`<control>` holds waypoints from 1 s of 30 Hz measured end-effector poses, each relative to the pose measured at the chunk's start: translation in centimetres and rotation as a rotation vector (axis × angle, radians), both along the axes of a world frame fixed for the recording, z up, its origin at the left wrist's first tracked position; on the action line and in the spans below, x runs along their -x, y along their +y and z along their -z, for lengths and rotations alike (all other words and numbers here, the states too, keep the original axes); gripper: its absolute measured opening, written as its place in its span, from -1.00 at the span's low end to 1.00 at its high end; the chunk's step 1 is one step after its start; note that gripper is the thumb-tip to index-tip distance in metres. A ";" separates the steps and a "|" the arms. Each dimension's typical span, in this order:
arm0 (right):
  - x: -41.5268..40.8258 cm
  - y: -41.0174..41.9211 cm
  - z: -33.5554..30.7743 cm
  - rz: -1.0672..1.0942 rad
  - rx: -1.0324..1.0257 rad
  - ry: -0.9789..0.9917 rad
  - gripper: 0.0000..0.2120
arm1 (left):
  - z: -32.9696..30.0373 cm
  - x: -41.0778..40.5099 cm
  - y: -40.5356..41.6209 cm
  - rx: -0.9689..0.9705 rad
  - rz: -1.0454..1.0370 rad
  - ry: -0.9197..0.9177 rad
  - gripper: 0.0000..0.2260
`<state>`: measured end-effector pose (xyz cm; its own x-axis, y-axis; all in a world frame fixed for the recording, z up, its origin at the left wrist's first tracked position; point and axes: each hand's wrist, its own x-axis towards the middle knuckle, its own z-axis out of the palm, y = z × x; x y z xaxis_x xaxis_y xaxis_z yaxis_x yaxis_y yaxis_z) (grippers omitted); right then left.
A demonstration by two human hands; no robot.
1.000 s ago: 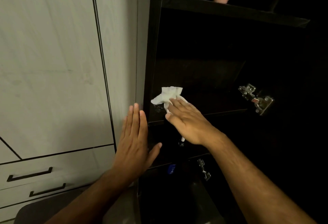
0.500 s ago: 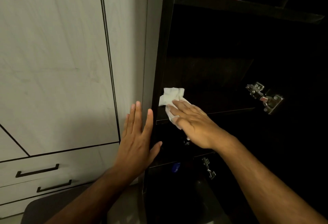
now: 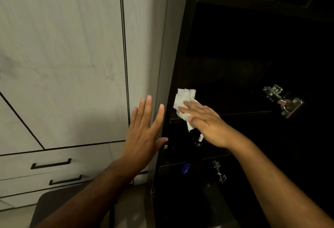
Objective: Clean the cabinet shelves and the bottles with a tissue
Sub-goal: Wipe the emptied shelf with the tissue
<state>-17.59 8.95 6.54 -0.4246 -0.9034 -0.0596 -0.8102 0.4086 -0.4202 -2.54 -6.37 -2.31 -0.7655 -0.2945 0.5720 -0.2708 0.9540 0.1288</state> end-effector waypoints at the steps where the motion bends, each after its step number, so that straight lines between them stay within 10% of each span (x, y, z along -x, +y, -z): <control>1: 0.5 -0.3 -0.1 0.039 0.010 0.007 -0.51 | 0.0 0.0 -0.1 -0.012 -0.019 0.002 -0.12; 9: -1.5 -5.3 0.8 0.015 -0.018 0.269 -0.52 | -0.4 0.3 -0.4 -0.047 -0.089 -0.054 0.02; 16: 0.2 -1.3 -1.2 -0.093 0.139 -0.235 -0.70 | -0.7 0.6 -0.7 -0.072 -0.092 -0.105 0.04; 23: -0.9 -5.1 1.4 0.065 0.255 0.363 -0.69 | -0.7 0.5 -0.6 -0.113 -0.106 -0.122 0.06; 30: -1.7 -4.9 0.5 -0.083 0.180 0.203 -0.59 | -0.9 0.6 -0.8 -0.117 -0.100 -0.139 0.06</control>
